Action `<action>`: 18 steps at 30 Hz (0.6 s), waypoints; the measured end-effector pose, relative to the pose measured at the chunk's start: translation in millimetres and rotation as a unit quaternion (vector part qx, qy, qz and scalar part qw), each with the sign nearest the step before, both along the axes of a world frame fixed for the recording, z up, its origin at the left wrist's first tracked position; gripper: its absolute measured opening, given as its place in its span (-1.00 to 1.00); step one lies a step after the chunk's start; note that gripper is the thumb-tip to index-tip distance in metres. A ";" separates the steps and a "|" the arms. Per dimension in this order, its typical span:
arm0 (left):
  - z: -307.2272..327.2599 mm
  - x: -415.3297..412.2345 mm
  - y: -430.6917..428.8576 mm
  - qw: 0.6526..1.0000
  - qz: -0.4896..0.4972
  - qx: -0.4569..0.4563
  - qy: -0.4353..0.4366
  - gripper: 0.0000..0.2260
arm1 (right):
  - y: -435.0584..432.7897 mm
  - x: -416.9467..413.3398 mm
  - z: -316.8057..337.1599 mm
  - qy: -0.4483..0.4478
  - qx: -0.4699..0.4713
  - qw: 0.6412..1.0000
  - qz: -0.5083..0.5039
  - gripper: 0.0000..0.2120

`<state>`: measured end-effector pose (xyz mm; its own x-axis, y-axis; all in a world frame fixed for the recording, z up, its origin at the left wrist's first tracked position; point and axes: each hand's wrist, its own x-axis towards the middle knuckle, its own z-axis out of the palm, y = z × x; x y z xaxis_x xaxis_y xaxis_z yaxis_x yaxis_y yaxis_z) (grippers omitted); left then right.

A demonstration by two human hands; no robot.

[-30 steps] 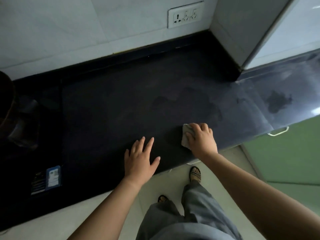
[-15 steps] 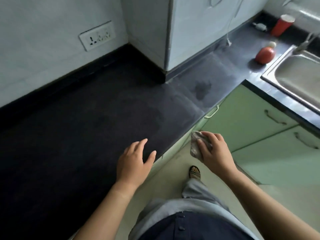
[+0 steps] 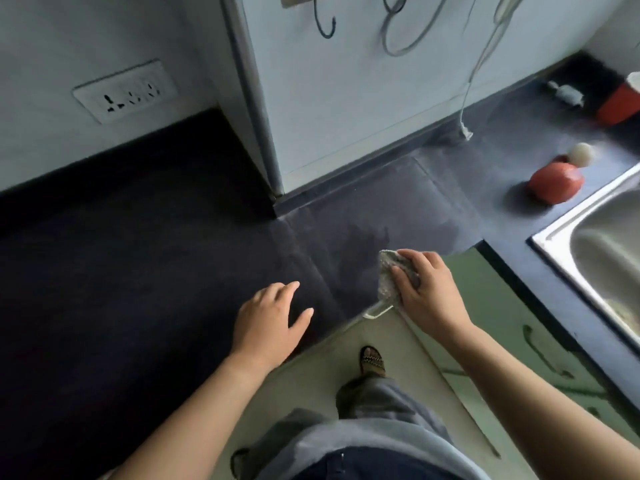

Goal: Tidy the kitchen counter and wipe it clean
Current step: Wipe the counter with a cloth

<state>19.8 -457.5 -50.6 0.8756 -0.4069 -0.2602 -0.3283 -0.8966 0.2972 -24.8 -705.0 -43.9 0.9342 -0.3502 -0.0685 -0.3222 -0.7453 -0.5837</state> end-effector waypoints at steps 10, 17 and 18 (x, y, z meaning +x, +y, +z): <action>-22.6 29.1 -91.7 0.991 0.127 0.038 0.012 -0.49 | -67.6 112.2 -17.0 0.067 -0.052 0.977 0.195 -0.63; -46.7 22.3 -102.1 0.983 0.160 0.085 0.021 -0.43 | -71.1 129.1 -42.4 0.066 -0.066 0.969 0.230 -0.64; -49.7 21.8 -102.3 0.983 0.162 0.086 0.016 -0.43 | -72.7 128.7 -45.7 0.056 -0.064 0.968 0.234 -0.64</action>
